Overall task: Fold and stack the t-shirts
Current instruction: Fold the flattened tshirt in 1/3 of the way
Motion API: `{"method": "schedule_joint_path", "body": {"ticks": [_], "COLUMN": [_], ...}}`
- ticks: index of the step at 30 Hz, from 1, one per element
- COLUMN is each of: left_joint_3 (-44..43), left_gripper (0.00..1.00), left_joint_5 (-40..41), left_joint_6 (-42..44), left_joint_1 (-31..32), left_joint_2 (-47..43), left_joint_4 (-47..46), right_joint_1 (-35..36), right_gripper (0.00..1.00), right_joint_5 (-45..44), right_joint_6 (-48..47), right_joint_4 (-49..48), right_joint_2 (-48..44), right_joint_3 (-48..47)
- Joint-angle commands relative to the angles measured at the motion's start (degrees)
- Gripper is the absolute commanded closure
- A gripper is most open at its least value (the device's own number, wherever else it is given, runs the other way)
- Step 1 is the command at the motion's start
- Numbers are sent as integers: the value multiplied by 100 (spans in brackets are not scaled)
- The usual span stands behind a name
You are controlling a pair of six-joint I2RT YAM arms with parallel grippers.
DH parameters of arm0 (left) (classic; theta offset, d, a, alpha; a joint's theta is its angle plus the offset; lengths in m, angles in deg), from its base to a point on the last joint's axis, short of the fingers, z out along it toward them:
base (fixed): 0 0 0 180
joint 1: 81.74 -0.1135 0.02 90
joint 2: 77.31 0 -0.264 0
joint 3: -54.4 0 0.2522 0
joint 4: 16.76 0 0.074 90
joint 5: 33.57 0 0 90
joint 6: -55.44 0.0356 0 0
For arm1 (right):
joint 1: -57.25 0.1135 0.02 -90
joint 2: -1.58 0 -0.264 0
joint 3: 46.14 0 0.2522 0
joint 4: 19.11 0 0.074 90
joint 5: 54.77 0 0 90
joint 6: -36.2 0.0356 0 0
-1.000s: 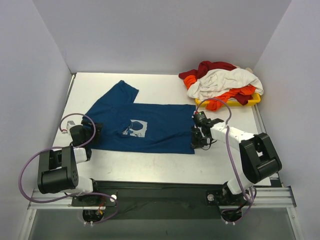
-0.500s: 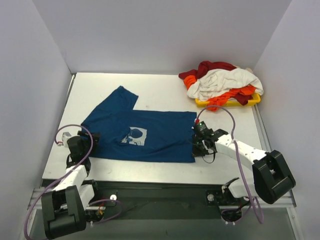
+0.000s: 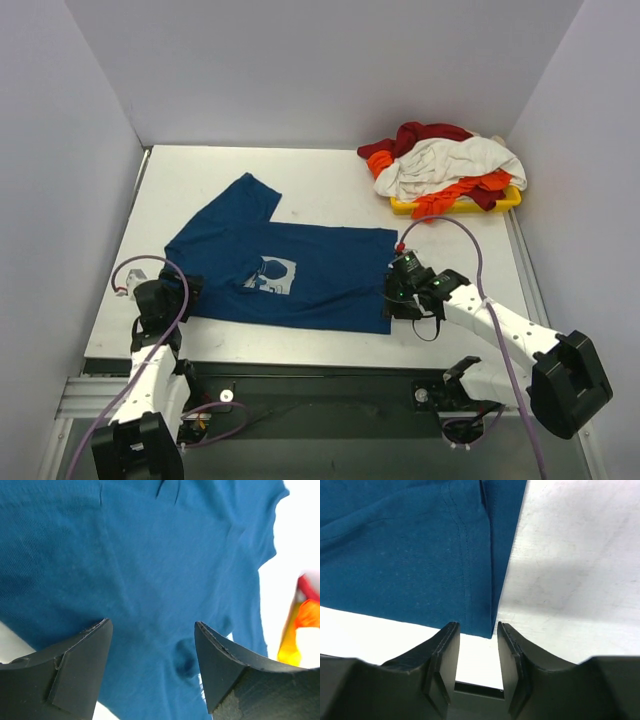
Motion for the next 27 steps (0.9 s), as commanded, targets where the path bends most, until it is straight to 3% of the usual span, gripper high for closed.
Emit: {"method": "schedule_joint_path", "body": {"ticks": [1, 5, 12, 18, 22, 27], "left_joint_3": [-286, -540, -1489, -2271, -3229, -4802], "left_gripper": [23, 23, 23, 23, 23, 23], "left_joint_5": [-453, -814, -1096, -105, 205, 293], "left_joint_6": [504, 716, 1261, 1744, 2025, 2394], "left_joint_1": [-41, -33, 46, 652, 1065, 1356], "left_joint_2": [301, 697, 1558, 2252, 3331, 4484], "left_joint_4": [-249, -900, -1444, -1753, -1762, -1289], "right_joint_1": [39, -127, -1260, -1947, -2149, -2255], "right_gripper": [62, 59, 59, 59, 60, 61], "right_joint_5": [-270, -270, 275, 608, 715, 653], "right_joint_6": [5, -302, -786, -848, -883, -743], "right_joint_4": [301, 274, -418, -955, -1009, -991], "right_joint_2": [-181, 186, 1417, 2656, 3543, 3923], "right_joint_3": [-160, -686, -1750, -2724, -3446, -3930]}}
